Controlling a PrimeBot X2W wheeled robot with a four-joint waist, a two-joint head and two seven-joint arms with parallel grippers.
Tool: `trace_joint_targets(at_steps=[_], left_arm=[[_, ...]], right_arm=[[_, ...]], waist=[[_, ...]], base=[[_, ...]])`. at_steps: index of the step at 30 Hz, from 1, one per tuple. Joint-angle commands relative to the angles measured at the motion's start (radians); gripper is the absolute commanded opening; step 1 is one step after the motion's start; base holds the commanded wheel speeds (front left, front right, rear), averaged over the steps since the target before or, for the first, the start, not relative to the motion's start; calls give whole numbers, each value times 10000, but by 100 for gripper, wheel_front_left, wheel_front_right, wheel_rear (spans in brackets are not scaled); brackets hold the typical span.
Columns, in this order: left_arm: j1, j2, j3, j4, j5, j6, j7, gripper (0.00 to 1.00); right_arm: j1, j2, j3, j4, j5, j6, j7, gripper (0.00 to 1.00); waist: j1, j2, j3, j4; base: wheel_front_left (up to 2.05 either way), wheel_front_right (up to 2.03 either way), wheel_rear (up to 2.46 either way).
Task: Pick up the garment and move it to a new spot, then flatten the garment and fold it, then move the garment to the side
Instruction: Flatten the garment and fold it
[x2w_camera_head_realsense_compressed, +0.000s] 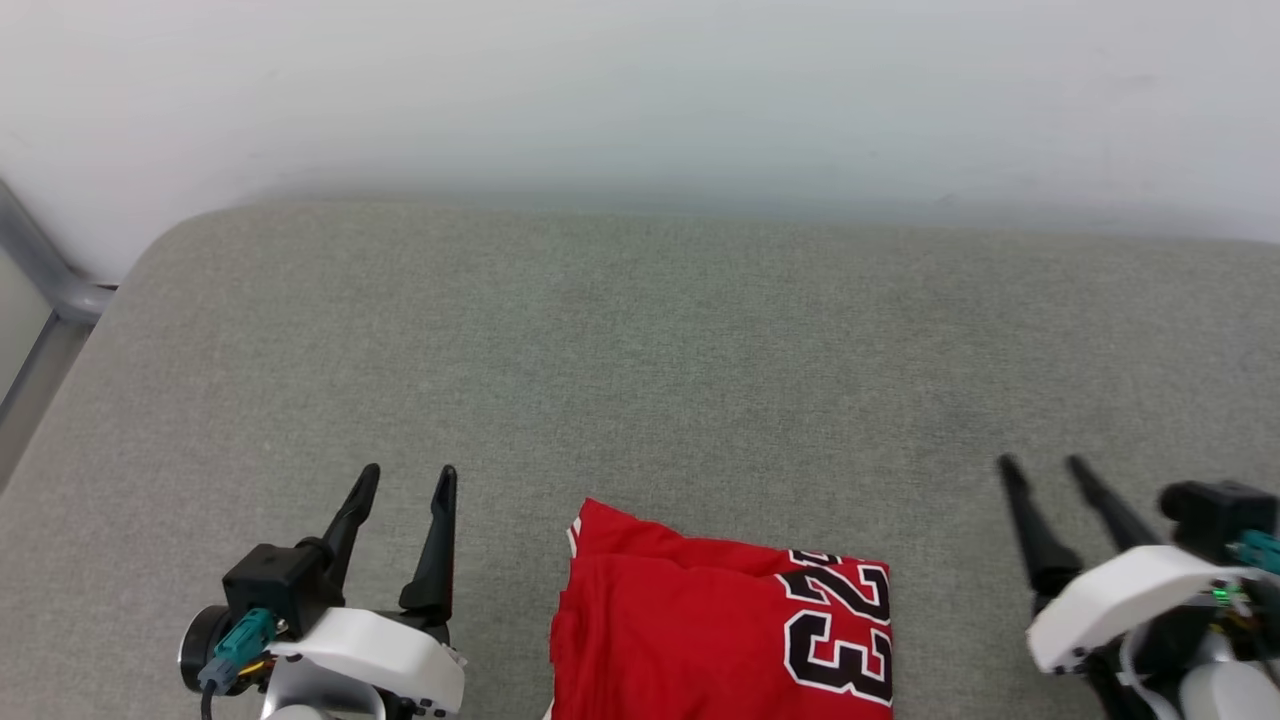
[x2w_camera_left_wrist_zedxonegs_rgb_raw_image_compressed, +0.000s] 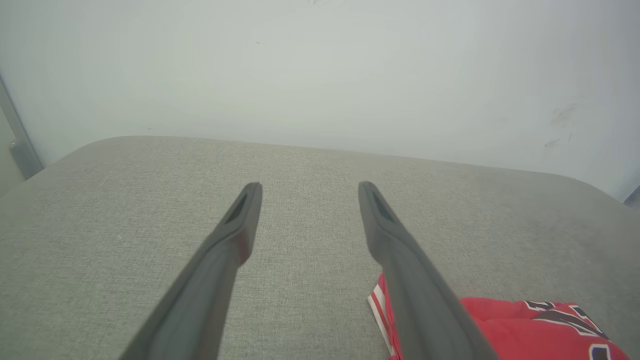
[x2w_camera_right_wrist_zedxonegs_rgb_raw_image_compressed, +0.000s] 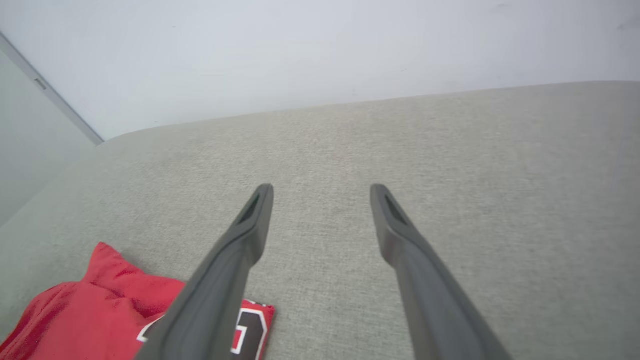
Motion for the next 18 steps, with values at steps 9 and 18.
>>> trace_joint_targets(at_steps=[9, 18], left_arm=[[447, 54, 196, -86, 171, 245, -69, 100], [650, 65, 252, -96, 429, 178, -69, 100]], right_arm=[[1187, 680, -1137, -2025, -2273, -4, -1218, 100], [2505, 935, -1195, -3344, -2638, -4, -796, 100]], waist=[[0, 0, -475, -247], [0, 0, -689, -358]], base=[[0, 0, 0], [0, 0, 0]])
